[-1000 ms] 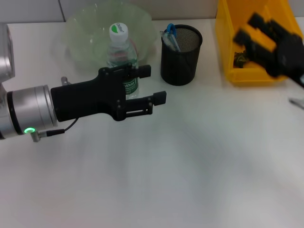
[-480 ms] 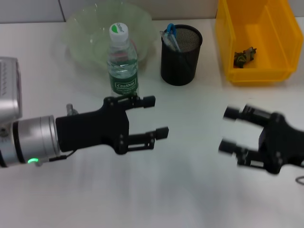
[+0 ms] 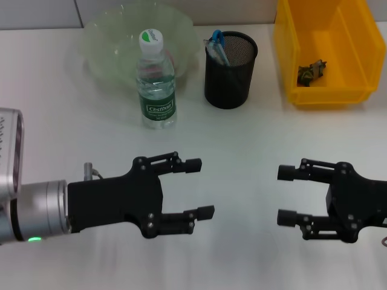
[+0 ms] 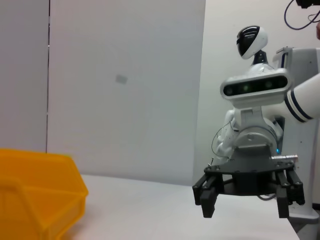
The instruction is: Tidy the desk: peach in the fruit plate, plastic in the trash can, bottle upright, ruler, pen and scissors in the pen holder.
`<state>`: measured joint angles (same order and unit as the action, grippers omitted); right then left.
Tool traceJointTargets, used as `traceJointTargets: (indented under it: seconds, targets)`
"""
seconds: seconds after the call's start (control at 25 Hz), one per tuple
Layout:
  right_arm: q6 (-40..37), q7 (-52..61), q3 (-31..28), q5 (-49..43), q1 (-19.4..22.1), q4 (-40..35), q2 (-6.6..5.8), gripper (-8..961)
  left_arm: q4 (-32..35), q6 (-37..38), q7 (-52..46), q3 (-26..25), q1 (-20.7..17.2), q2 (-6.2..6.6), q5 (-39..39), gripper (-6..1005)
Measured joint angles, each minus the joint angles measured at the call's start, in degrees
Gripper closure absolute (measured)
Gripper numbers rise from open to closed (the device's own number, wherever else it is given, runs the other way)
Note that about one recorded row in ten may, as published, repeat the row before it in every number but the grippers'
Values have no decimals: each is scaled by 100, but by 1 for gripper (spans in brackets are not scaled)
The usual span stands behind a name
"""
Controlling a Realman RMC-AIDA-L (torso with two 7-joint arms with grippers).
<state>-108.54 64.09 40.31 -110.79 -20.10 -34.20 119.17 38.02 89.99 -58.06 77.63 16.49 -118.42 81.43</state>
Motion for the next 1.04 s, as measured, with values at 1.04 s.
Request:
traceJointTargets:
  seconds: [1.04]
  targets:
    - [35, -24, 73, -452, -238, -23, 41, 188, -5, 49, -223, -20, -51, 8, 295, 229]
